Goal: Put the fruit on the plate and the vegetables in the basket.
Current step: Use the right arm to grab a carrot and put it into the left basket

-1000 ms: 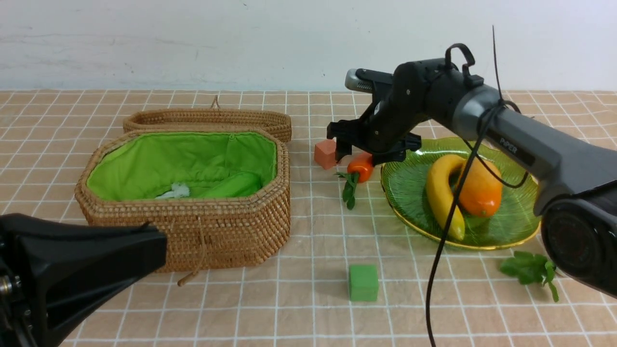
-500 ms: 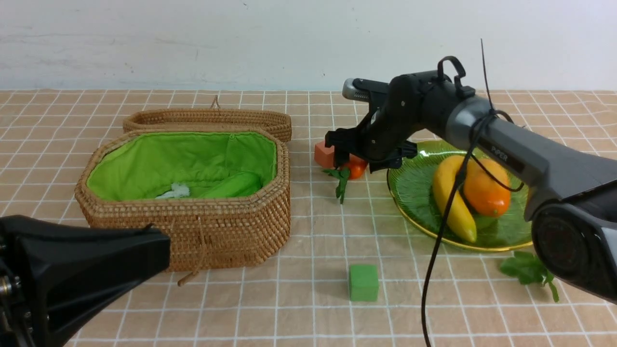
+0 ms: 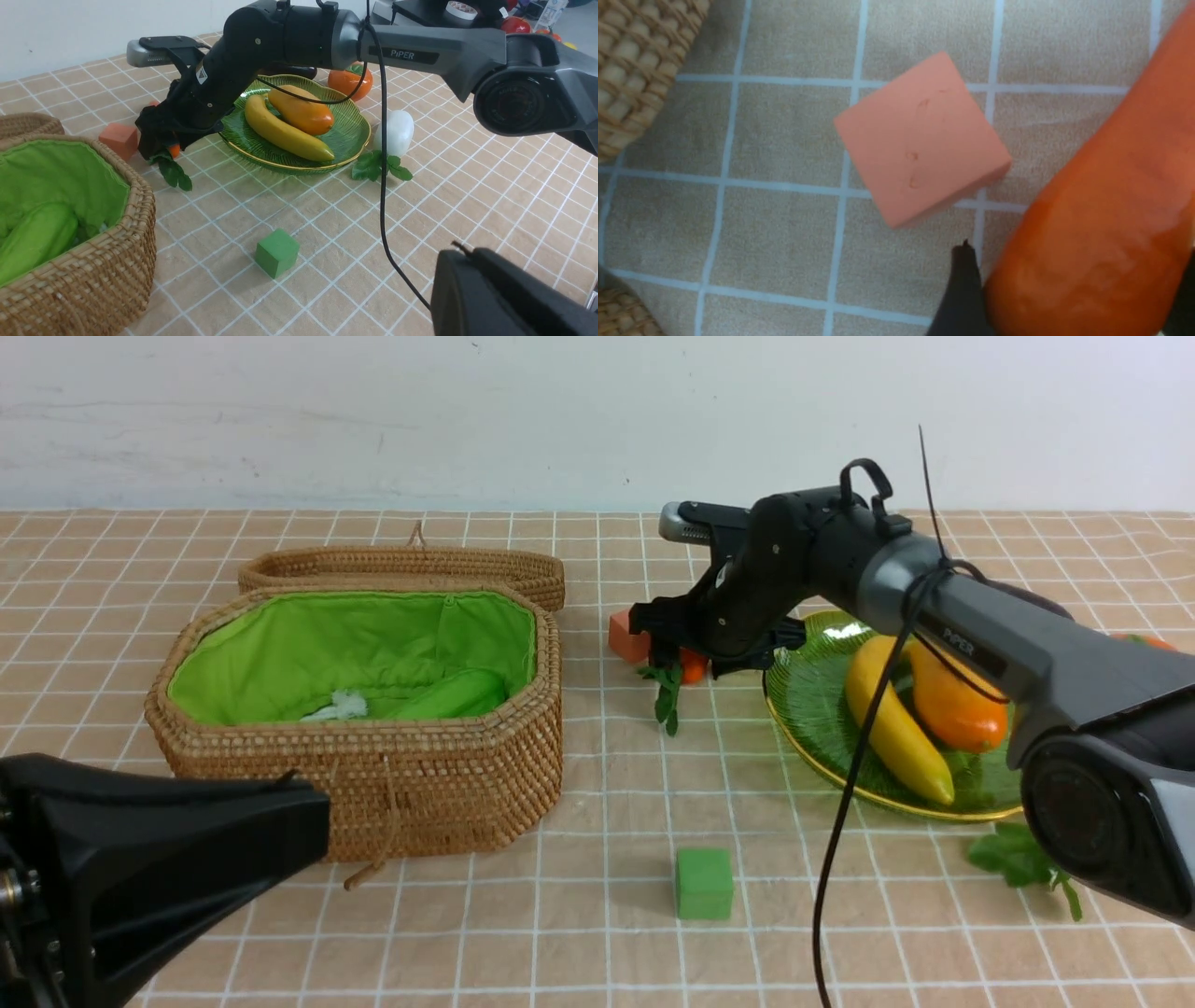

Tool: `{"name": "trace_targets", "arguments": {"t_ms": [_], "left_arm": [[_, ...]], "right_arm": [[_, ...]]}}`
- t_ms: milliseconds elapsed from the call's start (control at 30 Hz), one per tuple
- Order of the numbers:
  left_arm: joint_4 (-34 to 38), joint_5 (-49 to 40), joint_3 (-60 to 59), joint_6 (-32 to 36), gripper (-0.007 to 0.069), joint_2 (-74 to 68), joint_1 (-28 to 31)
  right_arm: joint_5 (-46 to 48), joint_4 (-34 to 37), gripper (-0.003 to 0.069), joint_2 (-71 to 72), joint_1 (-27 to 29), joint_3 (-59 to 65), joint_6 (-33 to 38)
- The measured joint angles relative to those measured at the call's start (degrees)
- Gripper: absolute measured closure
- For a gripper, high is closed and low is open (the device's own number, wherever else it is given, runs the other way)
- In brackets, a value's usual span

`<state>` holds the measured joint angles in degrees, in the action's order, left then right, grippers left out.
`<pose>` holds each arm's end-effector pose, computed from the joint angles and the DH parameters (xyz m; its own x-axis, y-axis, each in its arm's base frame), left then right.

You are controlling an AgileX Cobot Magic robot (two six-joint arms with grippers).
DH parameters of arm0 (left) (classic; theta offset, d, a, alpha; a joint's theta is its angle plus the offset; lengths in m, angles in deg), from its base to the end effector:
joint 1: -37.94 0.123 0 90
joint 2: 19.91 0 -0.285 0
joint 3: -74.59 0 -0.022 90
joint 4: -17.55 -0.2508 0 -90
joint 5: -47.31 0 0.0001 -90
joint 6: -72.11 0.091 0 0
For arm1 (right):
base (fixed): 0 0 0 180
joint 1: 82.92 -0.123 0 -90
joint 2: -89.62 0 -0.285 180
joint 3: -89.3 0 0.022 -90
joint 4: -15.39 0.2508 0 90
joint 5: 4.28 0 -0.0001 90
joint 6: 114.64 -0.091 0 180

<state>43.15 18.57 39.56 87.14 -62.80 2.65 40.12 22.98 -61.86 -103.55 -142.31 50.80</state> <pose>0.0854 -0.0837 0.3690 -0.2973 0.0487 -0.9535 0.6957 0.6950 -0.1815 0.5159 0.2032 0.1644 -0.8490 0.0442 -0.5265 -0.1184 0.9552 0.2712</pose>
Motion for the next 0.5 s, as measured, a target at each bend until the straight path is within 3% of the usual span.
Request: {"name": "trace_targets", "arguments": {"t_ms": [167, 500], "left_arm": [[0.00, 0.00, 0.00, 0.00, 0.0620, 0.00, 0.00], [0.00, 0.00, 0.00, 0.00, 0.0620, 0.00, 0.00]], "right_arm": [[-0.05, 0.47, 0.0253, -0.10, 0.00, 0.00, 0.76], [2.88, 3.69, 0.0254, -0.71, 0.00, -2.40, 0.89]]}}
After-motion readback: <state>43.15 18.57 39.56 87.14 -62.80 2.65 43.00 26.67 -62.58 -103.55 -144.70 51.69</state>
